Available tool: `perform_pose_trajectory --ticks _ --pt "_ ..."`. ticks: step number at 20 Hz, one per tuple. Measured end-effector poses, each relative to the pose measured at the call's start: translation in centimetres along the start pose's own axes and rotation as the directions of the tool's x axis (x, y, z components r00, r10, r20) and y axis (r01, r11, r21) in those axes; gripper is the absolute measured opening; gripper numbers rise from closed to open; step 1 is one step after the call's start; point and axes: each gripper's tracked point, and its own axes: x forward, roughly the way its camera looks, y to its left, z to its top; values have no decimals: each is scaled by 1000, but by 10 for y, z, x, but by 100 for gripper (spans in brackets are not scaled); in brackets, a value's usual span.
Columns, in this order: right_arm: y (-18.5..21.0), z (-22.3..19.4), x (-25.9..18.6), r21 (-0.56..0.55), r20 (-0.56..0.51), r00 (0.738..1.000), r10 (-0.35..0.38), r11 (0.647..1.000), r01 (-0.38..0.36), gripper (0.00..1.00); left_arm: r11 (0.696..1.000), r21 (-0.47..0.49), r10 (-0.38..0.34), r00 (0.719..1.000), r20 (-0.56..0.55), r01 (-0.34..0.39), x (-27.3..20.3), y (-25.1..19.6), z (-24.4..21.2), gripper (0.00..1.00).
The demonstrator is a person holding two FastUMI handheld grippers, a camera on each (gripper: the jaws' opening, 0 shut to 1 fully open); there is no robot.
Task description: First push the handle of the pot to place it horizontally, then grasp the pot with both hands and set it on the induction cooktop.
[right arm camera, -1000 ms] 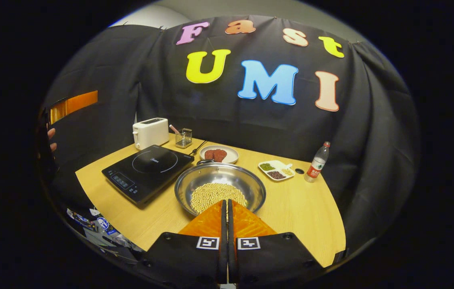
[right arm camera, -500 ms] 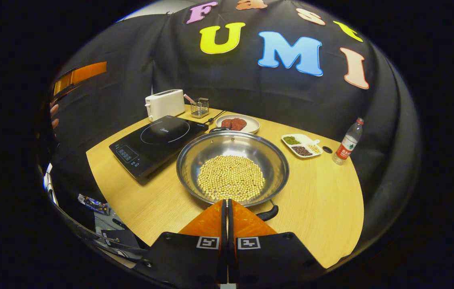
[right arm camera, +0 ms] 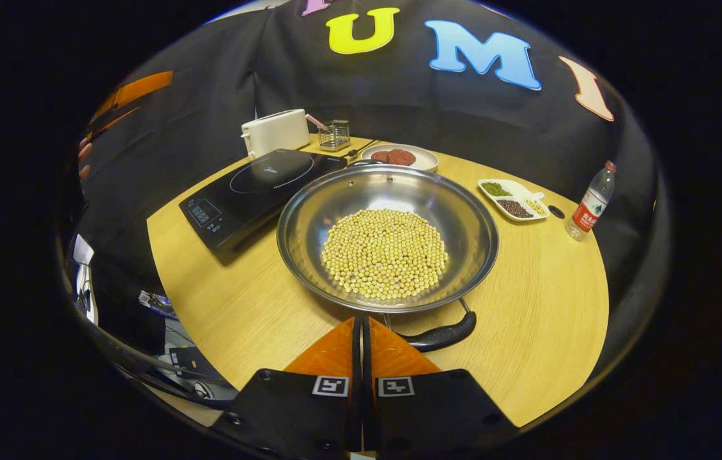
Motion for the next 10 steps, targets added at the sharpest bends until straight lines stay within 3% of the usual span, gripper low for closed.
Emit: perform_pose_trajectory --ticks 6,10 --pt "-2 -2 11 44 -23 999 43 998 -42 2 1000 9 10 1000 -10 -10 0 -2 -2 78" --pt "-16 -3 11 42 -29 999 22 999 -21 2 1000 14 6 1000 -9 -6 2 -7 0 81"
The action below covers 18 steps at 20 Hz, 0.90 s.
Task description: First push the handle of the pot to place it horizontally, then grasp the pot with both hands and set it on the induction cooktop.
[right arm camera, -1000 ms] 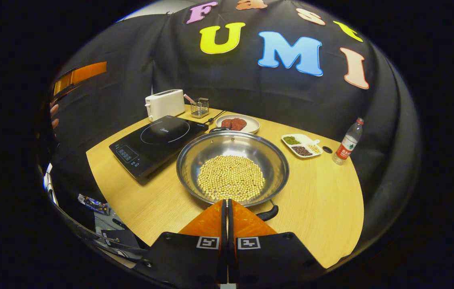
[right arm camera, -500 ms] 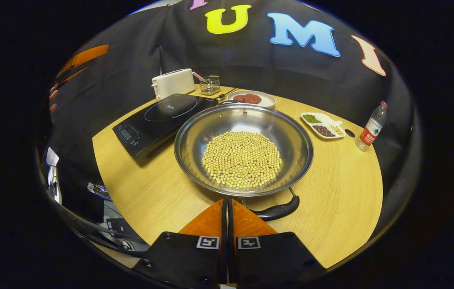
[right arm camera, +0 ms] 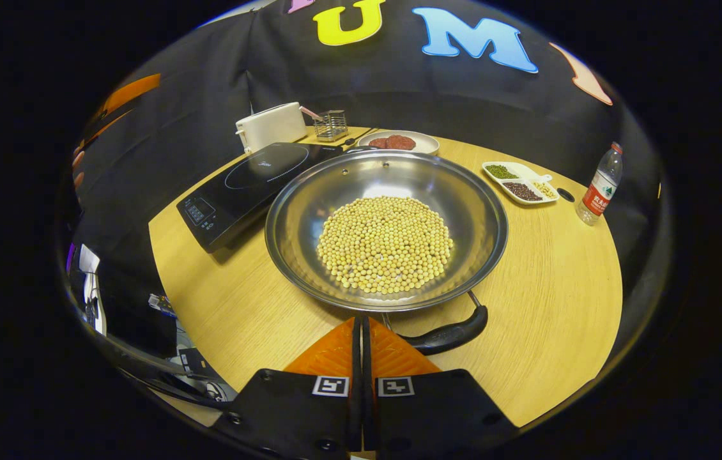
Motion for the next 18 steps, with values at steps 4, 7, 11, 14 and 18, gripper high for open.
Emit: perform_pose_trajectory --ticks 4,7,11,14,18 --pt "-17 -1 -4 29 0 1000 -25 999 25 2 1000 -6 -6 1000 -3 6 11 -10 -2 78" --pt "-28 1 -6 32 -1 999 -45 998 45 2 1000 -5 -13 1000 -1 13 11 -16 -1 78" --pt "-40 2 -6 38 -2 998 -62 997 62 2 1000 -2 -17 1000 -3 17 13 -22 -2 78" --pt "-51 3 -3 34 -5 997 -77 996 77 2 1000 -2 -16 1000 -9 16 14 -25 -4 78" --pt "-68 8 -3 54 -5 996 -92 994 92 2 1000 -1 -15 1000 -15 15 17 -32 -5 81"
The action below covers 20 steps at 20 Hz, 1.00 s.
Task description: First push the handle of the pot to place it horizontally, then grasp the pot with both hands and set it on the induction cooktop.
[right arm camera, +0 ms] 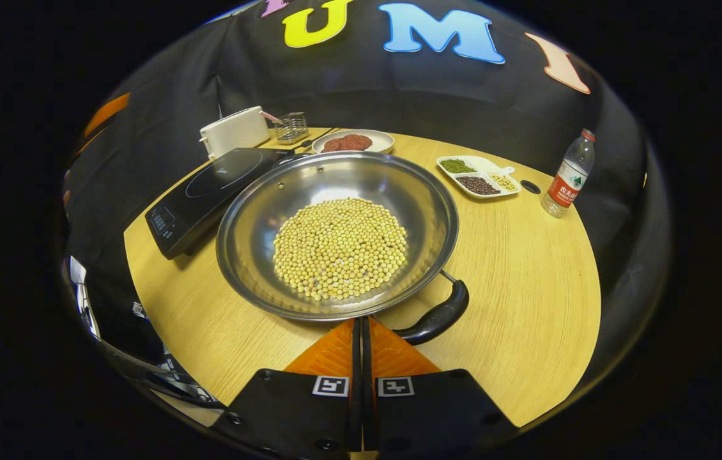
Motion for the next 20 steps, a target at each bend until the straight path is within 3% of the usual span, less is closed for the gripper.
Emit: perform_pose_trajectory --ticks 20 --pt "-65 25 27 37 10 997 -75 997 75 0 1000 10 21 999 -35 -21 18 -31 -14 79"
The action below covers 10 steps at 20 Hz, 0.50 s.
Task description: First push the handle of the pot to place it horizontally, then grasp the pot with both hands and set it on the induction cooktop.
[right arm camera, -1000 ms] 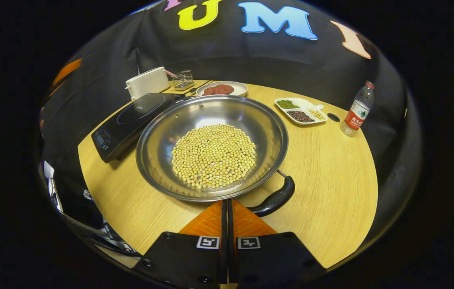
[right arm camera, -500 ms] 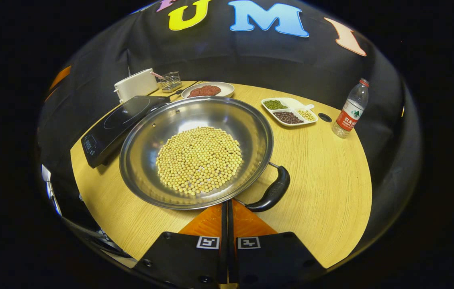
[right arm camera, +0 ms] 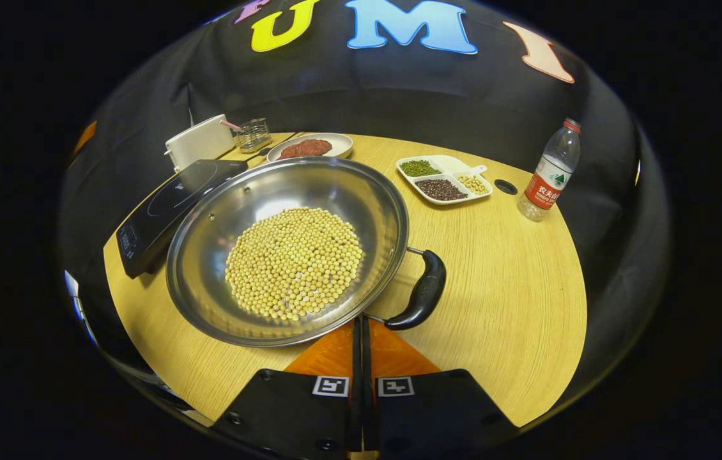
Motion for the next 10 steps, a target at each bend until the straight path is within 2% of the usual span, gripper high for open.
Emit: perform_pose_trajectory --ticks 5,7,10 --pt "-11 7 6 36 21 999 -31 999 30 2 1000 0 -6 1000 -8 6 2 -6 -3 79" --pt "-20 11 8 54 34 997 -73 996 71 2 1000 2 -11 1000 -4 11 1 -9 -3 79" --pt "-25 16 8 129 51 994 -95 988 87 2 1000 -3 -28 1000 -10 28 1 -14 -7 81"
